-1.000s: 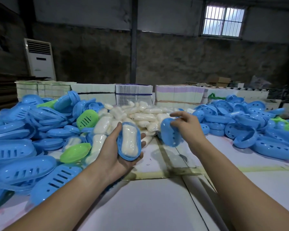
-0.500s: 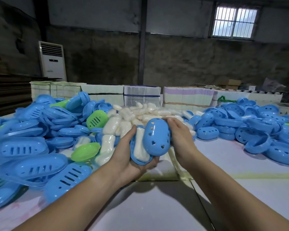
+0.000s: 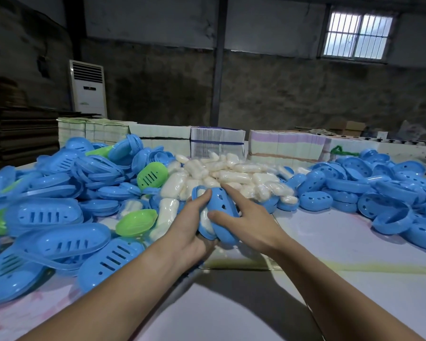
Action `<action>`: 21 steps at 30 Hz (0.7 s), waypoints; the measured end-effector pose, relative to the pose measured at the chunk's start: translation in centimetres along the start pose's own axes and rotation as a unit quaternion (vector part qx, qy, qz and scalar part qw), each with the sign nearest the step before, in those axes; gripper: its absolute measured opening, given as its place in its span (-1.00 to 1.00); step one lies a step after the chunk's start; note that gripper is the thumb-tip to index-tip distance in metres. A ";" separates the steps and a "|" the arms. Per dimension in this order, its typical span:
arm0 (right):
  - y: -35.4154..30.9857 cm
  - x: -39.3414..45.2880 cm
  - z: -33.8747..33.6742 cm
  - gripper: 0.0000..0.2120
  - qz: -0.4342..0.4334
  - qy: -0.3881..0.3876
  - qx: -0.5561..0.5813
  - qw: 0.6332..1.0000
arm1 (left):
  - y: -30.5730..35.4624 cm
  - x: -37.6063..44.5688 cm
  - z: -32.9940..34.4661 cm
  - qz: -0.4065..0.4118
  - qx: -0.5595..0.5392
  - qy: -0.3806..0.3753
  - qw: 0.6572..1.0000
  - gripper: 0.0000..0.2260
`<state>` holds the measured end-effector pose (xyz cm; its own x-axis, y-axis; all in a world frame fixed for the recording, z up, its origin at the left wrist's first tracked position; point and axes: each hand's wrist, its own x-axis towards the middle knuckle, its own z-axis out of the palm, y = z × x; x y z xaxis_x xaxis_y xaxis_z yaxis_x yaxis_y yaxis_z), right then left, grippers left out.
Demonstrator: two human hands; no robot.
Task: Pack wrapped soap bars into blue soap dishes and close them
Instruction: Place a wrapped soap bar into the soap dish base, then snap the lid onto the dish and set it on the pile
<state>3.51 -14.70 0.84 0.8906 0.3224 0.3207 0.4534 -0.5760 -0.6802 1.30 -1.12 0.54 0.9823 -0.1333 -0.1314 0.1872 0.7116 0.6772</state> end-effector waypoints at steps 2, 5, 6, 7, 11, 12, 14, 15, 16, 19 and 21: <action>0.0 0.0 0.0 -0.17 0.003 -0.010 0.020 1.000 | 0.0 0.1 -0.1 -0.007 0.009 0.002 1.000 -0.59; 0.0 0.5 -0.6 -0.20 0.006 0.048 0.100 0.994 | -0.2 0.2 0.0 -0.007 0.044 -0.007 0.999 -0.55; 0.1 0.6 -0.9 -0.23 0.006 0.061 0.116 0.991 | -0.4 0.2 0.1 -0.002 0.059 -0.003 0.998 -0.55; 0.1 0.7 -1.1 -0.25 0.007 0.064 0.120 0.991 | -0.5 0.2 0.2 0.000 0.071 0.000 0.997 -0.54; 0.1 0.4 -0.9 -0.30 0.013 0.035 0.030 0.999 | -1.2 0.2 0.5 -0.008 0.078 -0.013 0.997 -0.51; 0.2 0.3 -0.8 -0.30 0.010 0.033 0.007 0.999 | -1.2 0.2 0.5 -0.002 0.077 -0.017 0.997 -0.52; 0.2 0.3 -0.6 -0.33 0.003 0.028 -0.014 1.000 | -1.1 0.2 0.6 0.014 0.077 -0.019 0.997 -0.52; 0.1 0.3 -0.6 -0.33 0.002 0.021 -0.017 1.000 | -1.0 0.2 0.6 0.018 0.076 -0.018 0.997 -0.51; 0.1 0.2 -0.5 -0.32 0.005 0.014 -0.017 1.000 | -0.9 0.1 0.7 0.020 0.076 -0.017 0.997 -0.49; 0.0 0.0 0.0 -0.28 0.013 0.000 -0.010 1.000 | -0.9 0.1 0.8 0.021 0.077 0.002 0.997 -0.46; -0.3 -0.1 0.2 -0.24 0.015 -0.005 -0.005 1.000 | -0.9 -0.1 0.8 0.023 0.069 0.008 0.997 -0.49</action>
<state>3.26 -14.41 0.87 0.9036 0.3127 0.2928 0.4265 -0.5932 -0.6828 1.05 -2.33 0.52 0.9900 -0.0904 -0.1086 0.1412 0.6145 0.7761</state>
